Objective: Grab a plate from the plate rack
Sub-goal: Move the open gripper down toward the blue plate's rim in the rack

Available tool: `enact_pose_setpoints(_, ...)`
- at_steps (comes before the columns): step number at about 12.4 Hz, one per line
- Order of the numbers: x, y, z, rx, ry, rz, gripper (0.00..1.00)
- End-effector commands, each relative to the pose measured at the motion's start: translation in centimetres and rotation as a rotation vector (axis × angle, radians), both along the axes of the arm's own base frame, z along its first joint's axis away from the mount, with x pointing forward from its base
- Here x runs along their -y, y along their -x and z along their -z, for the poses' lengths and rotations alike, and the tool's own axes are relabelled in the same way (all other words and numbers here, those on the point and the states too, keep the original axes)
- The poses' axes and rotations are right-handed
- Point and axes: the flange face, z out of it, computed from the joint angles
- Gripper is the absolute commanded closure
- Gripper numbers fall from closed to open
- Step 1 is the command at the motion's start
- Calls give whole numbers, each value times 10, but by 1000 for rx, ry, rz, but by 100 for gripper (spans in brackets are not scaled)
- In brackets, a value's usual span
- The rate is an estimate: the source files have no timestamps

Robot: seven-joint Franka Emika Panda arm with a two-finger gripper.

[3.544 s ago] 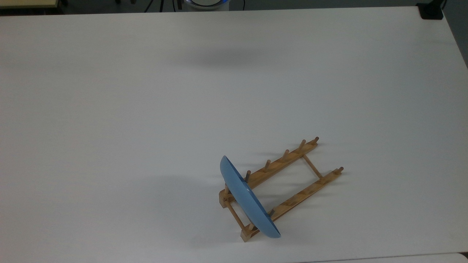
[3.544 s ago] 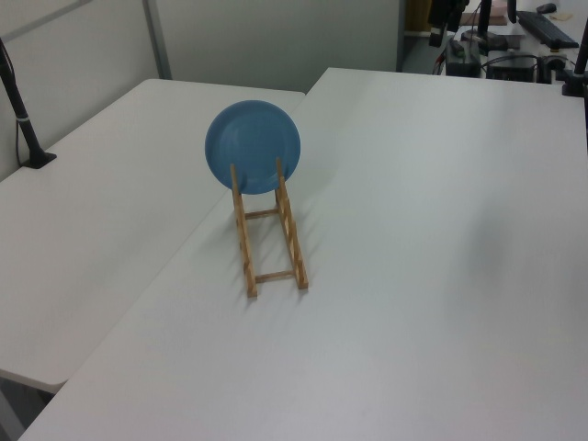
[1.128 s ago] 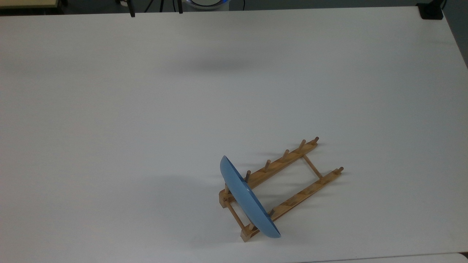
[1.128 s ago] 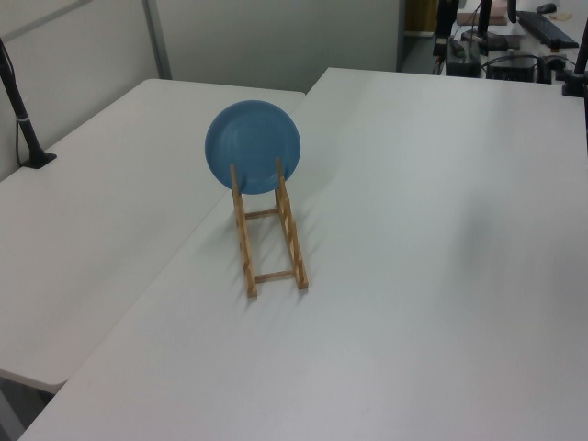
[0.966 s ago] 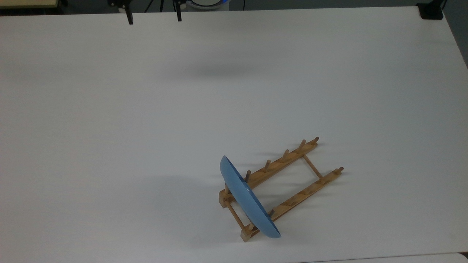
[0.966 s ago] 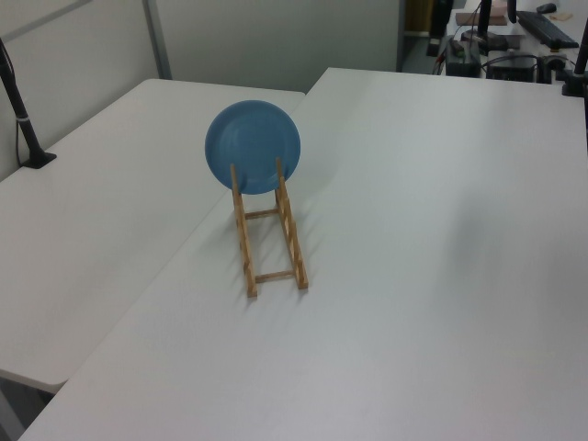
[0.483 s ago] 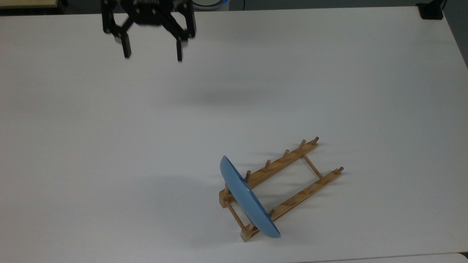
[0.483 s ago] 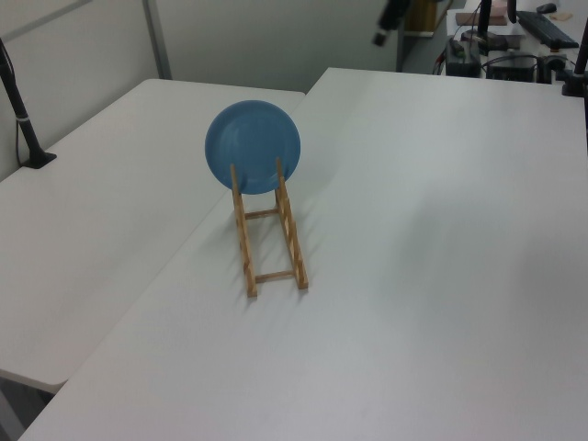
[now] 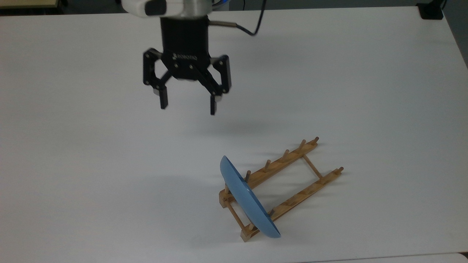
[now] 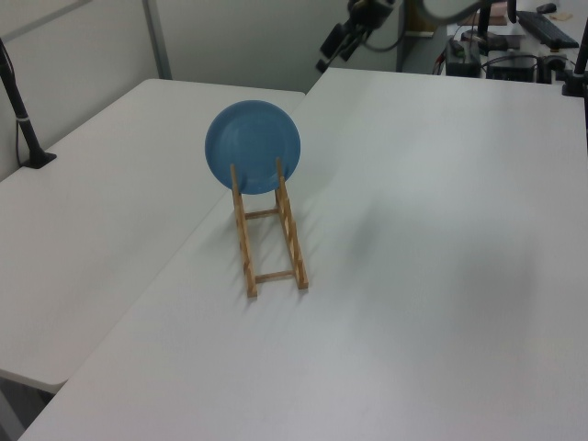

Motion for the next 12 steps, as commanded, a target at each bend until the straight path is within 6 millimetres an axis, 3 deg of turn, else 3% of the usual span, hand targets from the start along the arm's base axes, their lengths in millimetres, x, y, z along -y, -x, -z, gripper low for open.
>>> enact_pose_setpoints(1, -24, -18, 11, 123, -14, 63, 0)
enact_pose_setpoints(3, -52, -31, 22, 183, 21, 62, 3)
enact_pose_setpoints(8, -84, -56, 45, 259, 93, 73, 3)
enact_pose_setpoints(12, -93, -71, 65, 266, 131, 55, 3)
